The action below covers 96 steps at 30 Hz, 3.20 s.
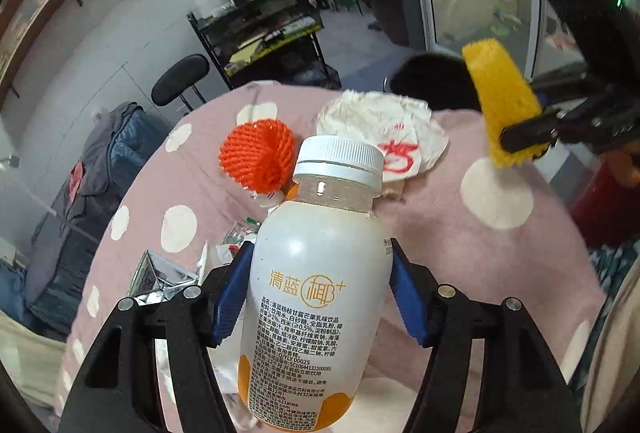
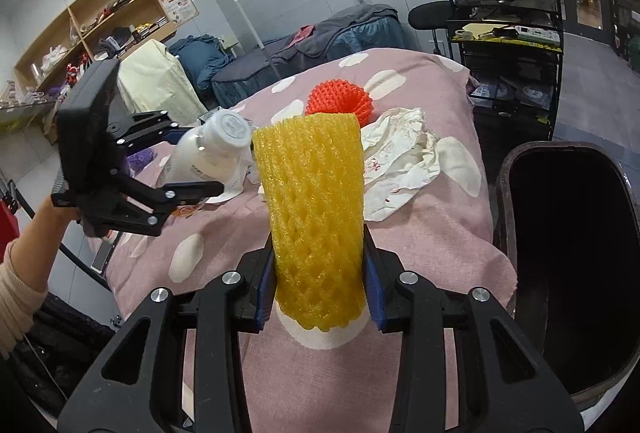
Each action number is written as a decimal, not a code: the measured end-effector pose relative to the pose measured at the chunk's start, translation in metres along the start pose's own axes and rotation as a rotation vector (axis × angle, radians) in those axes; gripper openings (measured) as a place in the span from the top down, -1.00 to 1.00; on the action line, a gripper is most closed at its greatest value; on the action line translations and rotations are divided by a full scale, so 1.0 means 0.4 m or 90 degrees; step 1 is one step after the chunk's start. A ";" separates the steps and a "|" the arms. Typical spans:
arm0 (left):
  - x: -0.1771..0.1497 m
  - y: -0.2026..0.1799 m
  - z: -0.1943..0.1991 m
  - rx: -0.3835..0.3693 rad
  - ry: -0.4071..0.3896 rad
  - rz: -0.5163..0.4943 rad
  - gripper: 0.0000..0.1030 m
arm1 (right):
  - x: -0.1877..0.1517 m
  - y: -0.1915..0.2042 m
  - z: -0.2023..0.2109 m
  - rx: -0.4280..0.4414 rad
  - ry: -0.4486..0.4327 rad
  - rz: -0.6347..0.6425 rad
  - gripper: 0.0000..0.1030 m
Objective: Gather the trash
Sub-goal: 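Carry the bottle and yellow net to the brown bin and release both, then move both tools back over the table toward the carton and mask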
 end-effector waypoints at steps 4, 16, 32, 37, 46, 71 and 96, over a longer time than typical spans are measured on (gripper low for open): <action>0.020 -0.049 0.021 -0.010 -0.080 0.054 -0.24 | 0.006 -0.048 0.017 -0.007 -0.015 -0.026 0.27; 0.162 -0.174 -0.043 -0.117 -0.216 0.167 -0.24 | 0.015 -0.371 -0.005 -0.189 0.033 -0.130 0.27; 0.328 -0.319 -0.233 -0.200 -0.180 0.233 -0.24 | -0.133 -0.572 -0.093 -0.263 0.169 -0.251 -0.36; 0.365 -0.361 -0.297 -0.209 -0.152 0.234 -0.24 | -0.122 -0.573 0.019 -0.383 0.086 -0.234 -0.48; 0.399 -0.423 -0.448 -0.208 -0.055 0.251 -0.24 | -0.145 -0.633 0.229 -0.559 -0.012 -0.245 -0.62; 0.386 -0.473 -0.603 -0.173 0.098 0.250 -0.52 | -0.131 -0.602 0.356 -0.523 -0.113 -0.271 -0.62; 0.111 -0.292 -0.046 0.108 -0.195 0.309 -0.88 | 0.054 -0.211 0.100 -0.188 -0.089 -0.114 -0.76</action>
Point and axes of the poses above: each gripper's, at about its wrist camera, not at the fingertips, and z roughly against the way its jaws point, y to its left, x to its top, the point moved 4 cm from there along -z, roughly the way its jaws point, and after that the axes turned 11 degrees about -x, right-handed, at the moved point
